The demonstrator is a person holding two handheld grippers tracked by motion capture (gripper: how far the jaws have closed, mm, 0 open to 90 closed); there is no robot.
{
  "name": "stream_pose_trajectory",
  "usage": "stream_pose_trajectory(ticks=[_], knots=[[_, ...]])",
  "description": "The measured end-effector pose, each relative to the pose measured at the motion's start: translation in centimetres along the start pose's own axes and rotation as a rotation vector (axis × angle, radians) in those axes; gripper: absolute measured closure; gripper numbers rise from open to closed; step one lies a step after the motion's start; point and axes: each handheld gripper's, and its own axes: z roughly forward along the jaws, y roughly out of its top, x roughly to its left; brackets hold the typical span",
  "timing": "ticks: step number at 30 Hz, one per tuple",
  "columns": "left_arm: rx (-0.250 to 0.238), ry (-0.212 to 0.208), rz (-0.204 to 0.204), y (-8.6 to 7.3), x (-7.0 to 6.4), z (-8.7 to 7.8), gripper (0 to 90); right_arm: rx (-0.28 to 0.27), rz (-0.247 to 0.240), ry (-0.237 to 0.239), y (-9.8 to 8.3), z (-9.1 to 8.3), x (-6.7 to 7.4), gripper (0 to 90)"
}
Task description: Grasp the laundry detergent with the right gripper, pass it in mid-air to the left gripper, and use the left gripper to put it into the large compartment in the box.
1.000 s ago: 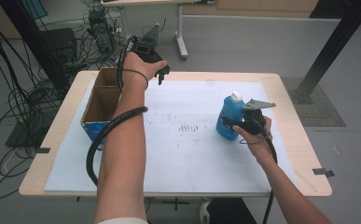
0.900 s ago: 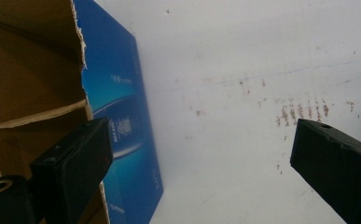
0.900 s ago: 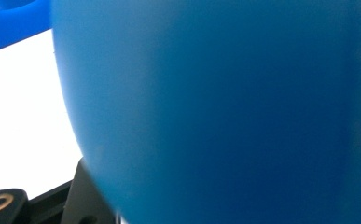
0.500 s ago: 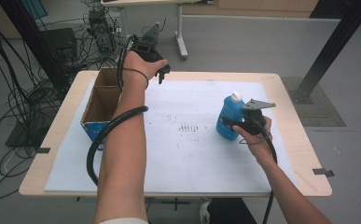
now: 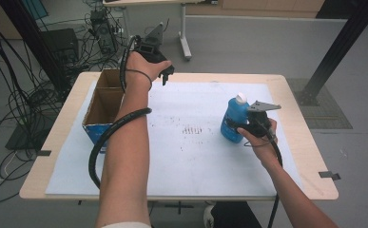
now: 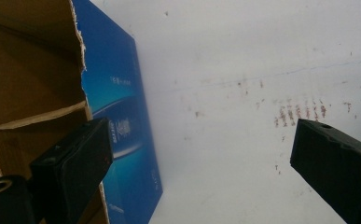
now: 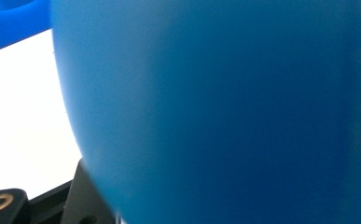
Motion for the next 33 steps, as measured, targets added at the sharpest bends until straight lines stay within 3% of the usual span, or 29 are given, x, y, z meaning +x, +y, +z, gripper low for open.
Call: stream_pose_trajectory(ticks=[33], knots=[[-0.001,0.000,0.011,-0.17,0.03,-0.14,6.2,0.005,0.004,-0.002,0.10,0.02,-0.02,43.5]])
